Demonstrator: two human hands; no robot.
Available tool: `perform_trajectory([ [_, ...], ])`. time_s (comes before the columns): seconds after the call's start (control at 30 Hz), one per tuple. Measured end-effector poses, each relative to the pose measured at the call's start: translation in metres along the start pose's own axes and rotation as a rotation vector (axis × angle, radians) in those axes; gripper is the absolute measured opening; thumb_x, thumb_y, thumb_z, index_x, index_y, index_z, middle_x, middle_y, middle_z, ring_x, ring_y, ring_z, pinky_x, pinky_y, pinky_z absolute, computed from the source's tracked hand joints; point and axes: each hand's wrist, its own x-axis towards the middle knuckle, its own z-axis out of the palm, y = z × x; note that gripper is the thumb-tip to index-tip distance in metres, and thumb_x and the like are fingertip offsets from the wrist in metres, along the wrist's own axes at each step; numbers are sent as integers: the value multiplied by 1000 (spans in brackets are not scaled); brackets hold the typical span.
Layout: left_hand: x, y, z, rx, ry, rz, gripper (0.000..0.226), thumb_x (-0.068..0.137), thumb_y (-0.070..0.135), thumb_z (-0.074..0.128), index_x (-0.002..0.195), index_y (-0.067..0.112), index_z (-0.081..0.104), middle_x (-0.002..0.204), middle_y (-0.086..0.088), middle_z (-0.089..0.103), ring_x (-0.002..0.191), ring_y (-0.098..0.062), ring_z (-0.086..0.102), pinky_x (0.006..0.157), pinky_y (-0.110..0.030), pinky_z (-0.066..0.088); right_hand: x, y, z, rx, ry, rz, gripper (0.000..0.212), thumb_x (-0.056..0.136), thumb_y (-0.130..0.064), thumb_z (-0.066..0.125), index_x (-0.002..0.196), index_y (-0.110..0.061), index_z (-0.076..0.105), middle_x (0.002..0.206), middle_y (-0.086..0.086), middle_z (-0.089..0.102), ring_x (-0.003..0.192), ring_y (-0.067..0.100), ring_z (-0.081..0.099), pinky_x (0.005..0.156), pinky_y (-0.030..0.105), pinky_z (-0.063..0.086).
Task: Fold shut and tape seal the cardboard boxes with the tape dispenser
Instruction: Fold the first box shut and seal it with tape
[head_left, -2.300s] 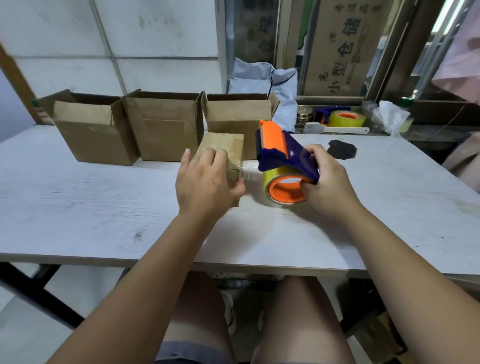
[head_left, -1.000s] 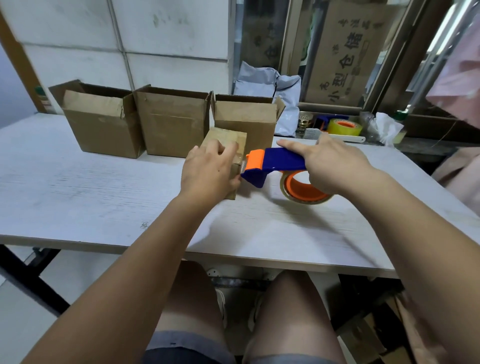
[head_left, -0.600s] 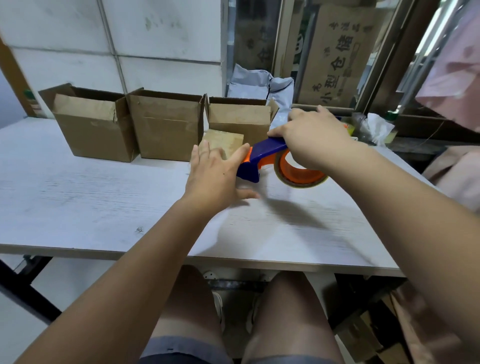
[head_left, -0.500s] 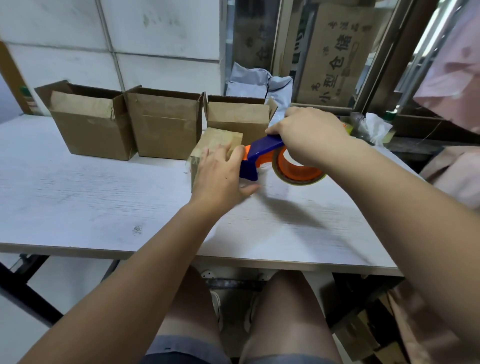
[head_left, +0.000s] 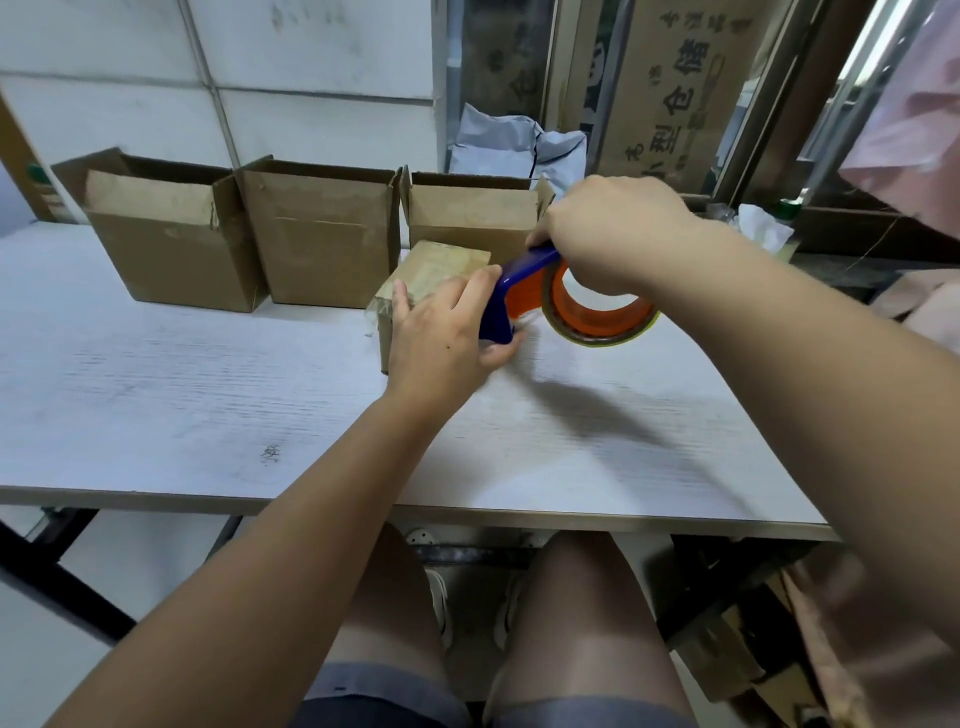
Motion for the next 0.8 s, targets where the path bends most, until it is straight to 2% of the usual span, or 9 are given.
perform_trajectory([
  [0.17,8,1,-8,-66,-129,-74,52,83,46,66,124,20,49,113,-1,62,110,-24,56,110,-63,17,19,10,-6,52,-96,-80,40,89,-3,49,122,-22,61,98,7,63,85,27,58,61,34,48],
  [0.27,5,2,-8,88,-219,-16,50,79,58,64,108,18,52,111,-4,63,121,-32,48,108,-64,17,27,9,6,58,-216,-117,39,88,-1,48,119,-19,62,101,6,63,86,23,57,65,30,44],
  [0.33,1,1,-6,162,-260,31,55,76,64,61,107,19,54,116,-4,62,129,-31,41,108,-64,16,29,8,21,86,-281,-126,40,87,-1,48,119,-20,62,103,6,63,88,22,58,73,31,48],
  [0.4,0,1,-6,202,-301,58,62,74,69,57,112,21,56,125,-1,58,135,-29,34,109,-64,13,28,10,32,144,-327,-110,41,88,-1,47,120,-21,61,102,5,63,88,22,58,76,32,50],
  [0.47,2,1,-7,219,-339,79,67,71,73,57,116,23,58,130,2,52,136,-25,31,110,-63,10,27,13,40,198,-366,-102,45,88,0,44,122,-23,61,101,4,63,86,21,56,72,32,48],
  [0.6,7,1,-18,113,-402,47,64,66,69,66,110,22,66,134,1,37,128,-20,35,112,-62,2,22,23,51,340,-472,-94,43,83,5,44,111,-19,67,83,2,62,73,19,51,63,29,41],
  [0.7,13,1,-25,109,-496,52,64,66,69,66,112,24,66,135,3,33,127,-19,34,112,-59,8,17,25,60,451,-538,-83,35,82,5,53,102,-19,67,85,3,64,74,16,53,64,28,43],
  [0.8,19,1,-30,148,-626,116,81,58,79,56,119,25,64,132,5,39,128,-17,32,108,-56,19,14,25,70,538,-603,-67,25,83,-1,60,87,-26,63,78,-3,61,69,13,53,61,25,44],
])
